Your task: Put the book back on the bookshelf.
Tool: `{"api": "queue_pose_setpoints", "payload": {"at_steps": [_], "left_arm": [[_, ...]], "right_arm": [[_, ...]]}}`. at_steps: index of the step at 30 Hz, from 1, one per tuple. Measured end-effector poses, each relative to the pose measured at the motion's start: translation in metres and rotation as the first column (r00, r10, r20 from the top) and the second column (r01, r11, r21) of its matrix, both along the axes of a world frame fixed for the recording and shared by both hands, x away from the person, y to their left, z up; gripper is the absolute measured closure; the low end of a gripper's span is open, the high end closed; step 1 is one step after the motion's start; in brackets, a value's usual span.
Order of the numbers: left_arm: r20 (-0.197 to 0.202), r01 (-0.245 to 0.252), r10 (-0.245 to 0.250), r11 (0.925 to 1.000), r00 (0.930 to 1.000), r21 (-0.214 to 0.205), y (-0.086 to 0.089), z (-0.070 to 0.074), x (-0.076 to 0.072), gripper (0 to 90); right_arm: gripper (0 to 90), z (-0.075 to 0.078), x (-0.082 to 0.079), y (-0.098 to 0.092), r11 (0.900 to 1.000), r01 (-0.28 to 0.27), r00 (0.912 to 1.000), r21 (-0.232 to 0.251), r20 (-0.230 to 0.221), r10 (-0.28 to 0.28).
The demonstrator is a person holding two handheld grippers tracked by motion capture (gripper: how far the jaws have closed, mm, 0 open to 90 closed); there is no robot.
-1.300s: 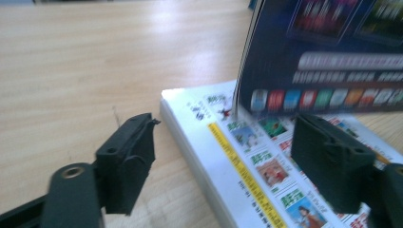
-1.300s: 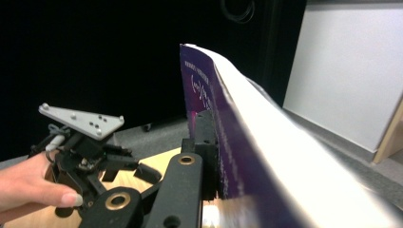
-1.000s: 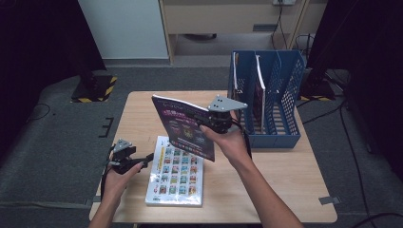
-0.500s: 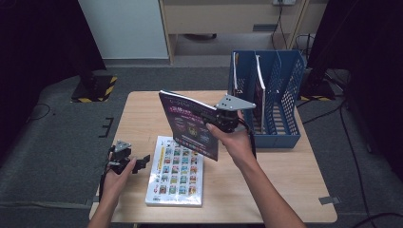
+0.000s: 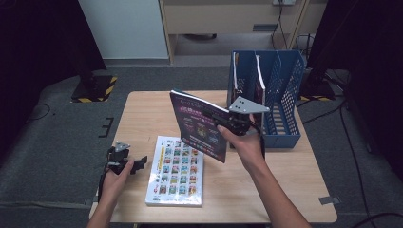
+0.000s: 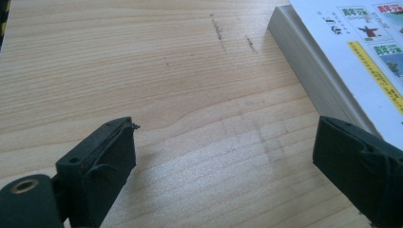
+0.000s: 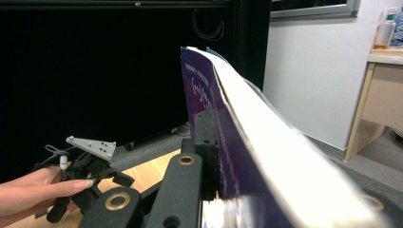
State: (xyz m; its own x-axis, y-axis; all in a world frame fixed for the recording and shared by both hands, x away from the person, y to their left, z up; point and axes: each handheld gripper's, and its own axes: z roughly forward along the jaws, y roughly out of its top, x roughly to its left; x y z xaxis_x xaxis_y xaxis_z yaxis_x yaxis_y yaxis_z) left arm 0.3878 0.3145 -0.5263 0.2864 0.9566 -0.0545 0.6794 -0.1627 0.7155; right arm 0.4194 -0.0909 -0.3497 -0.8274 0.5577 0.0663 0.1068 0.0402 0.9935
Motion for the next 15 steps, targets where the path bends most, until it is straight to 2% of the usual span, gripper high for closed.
{"api": "queue_pose_setpoints", "payload": {"at_steps": [15], "left_arm": [[-0.016, 0.003, -0.002, 0.9996, 0.9999, 0.027, -0.001, -0.003, 0.0, 6.5]], "right_arm": [[83.8, -0.002, -0.013, -0.032, 0.9997, 0.025, 0.9997, 0.005, -0.001, -0.025]]}}
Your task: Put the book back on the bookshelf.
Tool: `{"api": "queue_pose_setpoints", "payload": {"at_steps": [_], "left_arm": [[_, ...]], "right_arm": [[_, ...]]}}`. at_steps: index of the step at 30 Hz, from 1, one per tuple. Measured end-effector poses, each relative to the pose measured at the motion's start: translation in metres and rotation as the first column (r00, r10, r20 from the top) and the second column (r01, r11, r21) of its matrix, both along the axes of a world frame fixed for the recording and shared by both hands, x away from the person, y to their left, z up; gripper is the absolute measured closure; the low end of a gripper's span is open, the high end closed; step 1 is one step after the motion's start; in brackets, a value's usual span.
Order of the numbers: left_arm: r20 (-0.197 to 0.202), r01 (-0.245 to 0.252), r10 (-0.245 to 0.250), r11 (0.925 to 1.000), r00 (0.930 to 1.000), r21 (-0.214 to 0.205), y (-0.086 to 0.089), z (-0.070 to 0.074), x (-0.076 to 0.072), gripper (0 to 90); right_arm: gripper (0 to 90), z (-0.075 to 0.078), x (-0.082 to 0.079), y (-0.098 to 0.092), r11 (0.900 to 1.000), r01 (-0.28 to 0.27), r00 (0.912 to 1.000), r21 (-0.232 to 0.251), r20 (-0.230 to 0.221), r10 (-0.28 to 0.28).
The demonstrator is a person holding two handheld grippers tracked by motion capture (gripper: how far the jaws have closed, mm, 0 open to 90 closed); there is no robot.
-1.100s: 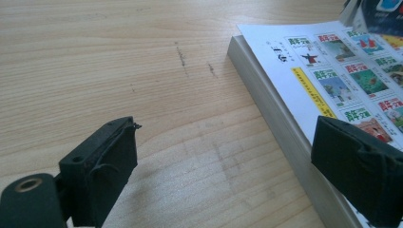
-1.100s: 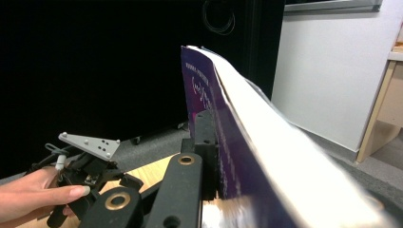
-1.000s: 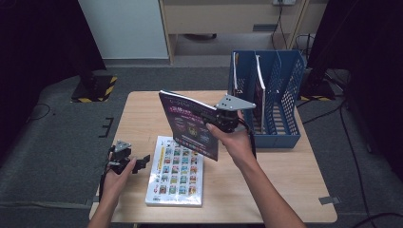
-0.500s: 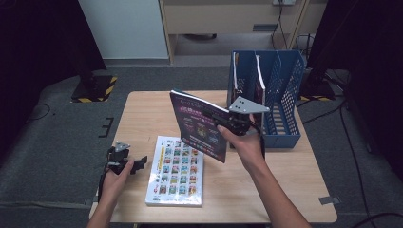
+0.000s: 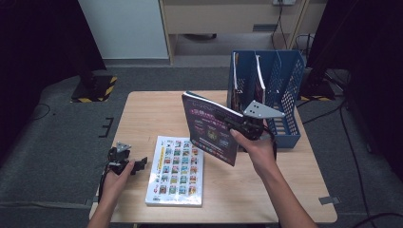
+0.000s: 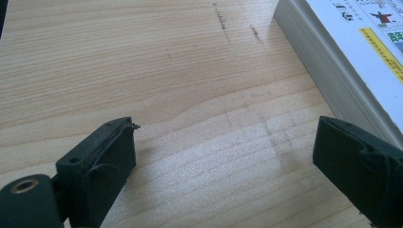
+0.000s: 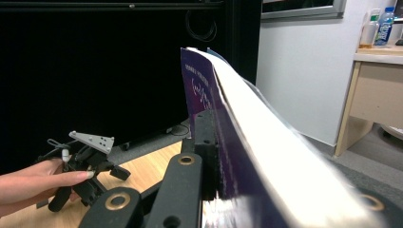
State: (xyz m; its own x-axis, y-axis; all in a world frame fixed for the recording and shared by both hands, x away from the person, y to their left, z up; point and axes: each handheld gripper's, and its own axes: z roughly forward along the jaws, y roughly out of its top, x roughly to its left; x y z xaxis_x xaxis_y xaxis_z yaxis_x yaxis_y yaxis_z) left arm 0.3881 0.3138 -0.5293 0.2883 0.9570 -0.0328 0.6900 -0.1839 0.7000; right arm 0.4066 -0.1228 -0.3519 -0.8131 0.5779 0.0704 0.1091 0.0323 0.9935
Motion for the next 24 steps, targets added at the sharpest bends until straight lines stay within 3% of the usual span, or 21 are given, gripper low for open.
{"api": "queue_pose_setpoints", "payload": {"at_steps": [24], "left_arm": [[-0.014, 0.006, -0.005, 0.9996, 0.9999, 0.027, -0.002, -0.004, 0.0, 4.6]], "right_arm": [[83.8, -0.005, -0.013, -0.033, 0.9996, 0.027, 0.9996, -0.004, -0.002, -0.027]]}}
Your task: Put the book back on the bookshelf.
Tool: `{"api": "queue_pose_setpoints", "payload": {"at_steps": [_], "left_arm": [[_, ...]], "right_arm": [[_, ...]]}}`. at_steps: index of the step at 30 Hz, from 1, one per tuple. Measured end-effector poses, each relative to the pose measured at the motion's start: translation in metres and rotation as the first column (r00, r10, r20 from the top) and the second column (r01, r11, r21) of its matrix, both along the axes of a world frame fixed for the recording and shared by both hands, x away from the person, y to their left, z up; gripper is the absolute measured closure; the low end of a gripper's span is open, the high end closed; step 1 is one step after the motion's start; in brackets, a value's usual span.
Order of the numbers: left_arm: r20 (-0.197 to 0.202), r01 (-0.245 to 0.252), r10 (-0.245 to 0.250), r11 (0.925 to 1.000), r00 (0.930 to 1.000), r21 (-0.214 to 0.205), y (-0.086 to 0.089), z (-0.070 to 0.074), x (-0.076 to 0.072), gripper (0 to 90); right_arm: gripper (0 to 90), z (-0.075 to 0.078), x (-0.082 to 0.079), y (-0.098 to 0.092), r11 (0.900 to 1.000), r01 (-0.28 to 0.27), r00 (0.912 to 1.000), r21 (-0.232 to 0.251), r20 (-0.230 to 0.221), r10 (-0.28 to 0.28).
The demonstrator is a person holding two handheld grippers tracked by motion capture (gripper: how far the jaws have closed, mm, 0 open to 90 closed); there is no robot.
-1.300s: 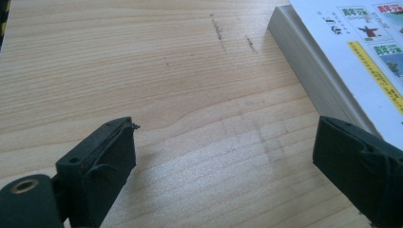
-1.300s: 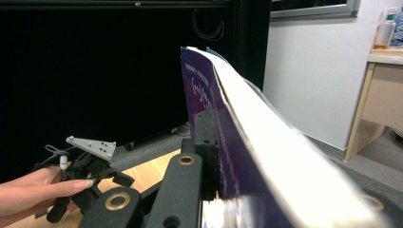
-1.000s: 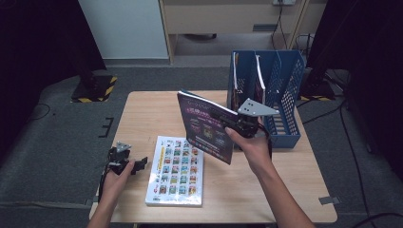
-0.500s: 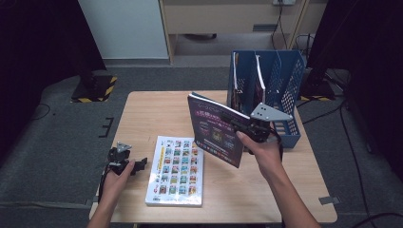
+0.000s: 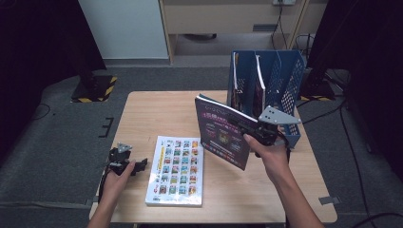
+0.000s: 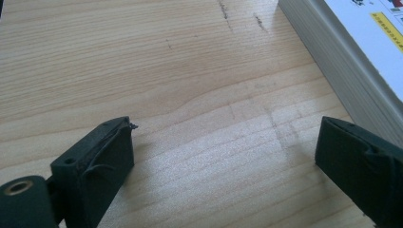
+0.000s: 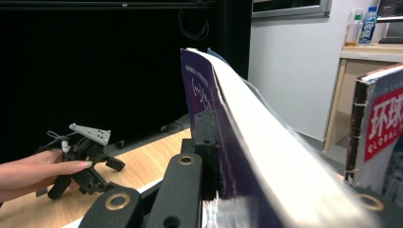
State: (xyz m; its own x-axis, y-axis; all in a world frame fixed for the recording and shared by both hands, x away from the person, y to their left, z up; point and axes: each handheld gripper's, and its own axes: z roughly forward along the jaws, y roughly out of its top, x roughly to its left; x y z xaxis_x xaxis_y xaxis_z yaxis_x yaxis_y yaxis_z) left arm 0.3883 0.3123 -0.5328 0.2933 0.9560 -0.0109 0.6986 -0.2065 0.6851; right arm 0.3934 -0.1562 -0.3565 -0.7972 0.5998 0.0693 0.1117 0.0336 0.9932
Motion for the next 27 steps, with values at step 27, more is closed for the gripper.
{"api": "queue_pose_setpoints", "payload": {"at_steps": [27], "left_arm": [[0.024, 0.026, -0.026, 0.9996, 0.9994, 0.011, -0.007, -0.004, -0.001, 0.0]], "right_arm": [[83.8, -0.009, -0.011, -0.028, 0.999, 0.045, 0.9989, 0.004, -0.017, -0.045]]}}
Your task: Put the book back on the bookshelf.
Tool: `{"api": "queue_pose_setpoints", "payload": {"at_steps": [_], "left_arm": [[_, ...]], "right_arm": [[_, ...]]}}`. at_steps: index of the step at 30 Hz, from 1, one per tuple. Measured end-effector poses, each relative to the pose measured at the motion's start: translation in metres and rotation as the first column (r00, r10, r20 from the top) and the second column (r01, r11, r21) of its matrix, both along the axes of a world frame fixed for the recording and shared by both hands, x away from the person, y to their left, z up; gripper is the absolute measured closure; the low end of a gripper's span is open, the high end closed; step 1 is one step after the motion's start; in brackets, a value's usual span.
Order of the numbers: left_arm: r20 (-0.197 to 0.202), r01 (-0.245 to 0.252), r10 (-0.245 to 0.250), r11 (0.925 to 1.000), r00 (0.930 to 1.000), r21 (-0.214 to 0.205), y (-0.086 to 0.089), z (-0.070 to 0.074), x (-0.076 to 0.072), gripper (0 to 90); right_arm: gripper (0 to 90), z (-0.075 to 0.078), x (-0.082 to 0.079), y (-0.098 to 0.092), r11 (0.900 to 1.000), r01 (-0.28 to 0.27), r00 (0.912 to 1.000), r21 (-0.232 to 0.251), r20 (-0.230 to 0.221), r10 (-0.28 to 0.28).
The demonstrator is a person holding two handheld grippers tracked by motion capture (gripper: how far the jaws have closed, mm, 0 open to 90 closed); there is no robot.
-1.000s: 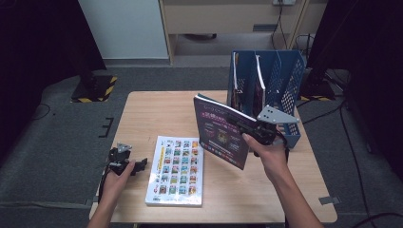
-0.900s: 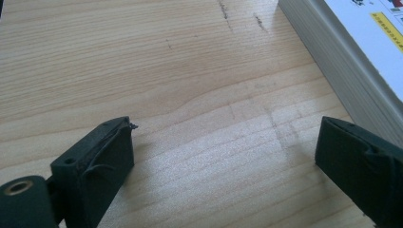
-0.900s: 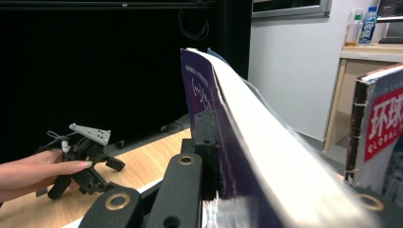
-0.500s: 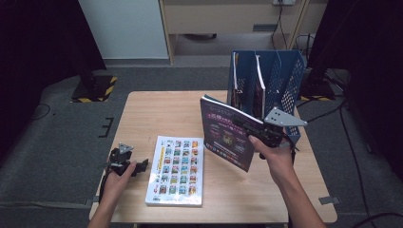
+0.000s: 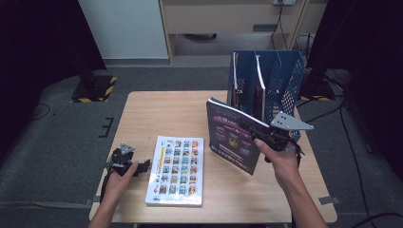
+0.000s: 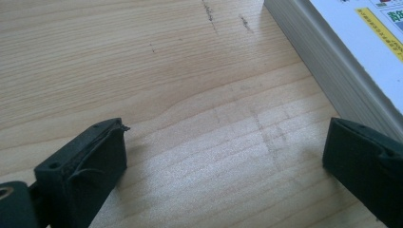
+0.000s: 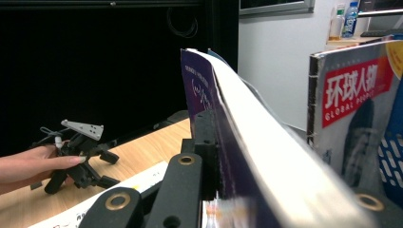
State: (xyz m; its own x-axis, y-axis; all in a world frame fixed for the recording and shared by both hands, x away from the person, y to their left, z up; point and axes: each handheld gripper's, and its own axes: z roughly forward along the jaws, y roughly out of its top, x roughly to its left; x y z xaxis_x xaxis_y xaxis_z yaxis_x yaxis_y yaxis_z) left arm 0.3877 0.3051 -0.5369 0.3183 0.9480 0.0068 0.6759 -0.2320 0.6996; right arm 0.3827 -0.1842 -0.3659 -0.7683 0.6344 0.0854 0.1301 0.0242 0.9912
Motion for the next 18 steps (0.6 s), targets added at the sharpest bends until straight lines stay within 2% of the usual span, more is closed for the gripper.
{"api": "queue_pose_setpoints", "payload": {"at_steps": [18], "left_arm": [[-0.002, 0.006, -0.006, 1.0, 1.0, 0.003, 0.0, 0.0, 0.0, 0.0]], "right_arm": [[83.8, -0.006, -0.014, -0.03, 0.9993, 0.037, 0.9992, -0.006, -0.015, -0.037]]}}
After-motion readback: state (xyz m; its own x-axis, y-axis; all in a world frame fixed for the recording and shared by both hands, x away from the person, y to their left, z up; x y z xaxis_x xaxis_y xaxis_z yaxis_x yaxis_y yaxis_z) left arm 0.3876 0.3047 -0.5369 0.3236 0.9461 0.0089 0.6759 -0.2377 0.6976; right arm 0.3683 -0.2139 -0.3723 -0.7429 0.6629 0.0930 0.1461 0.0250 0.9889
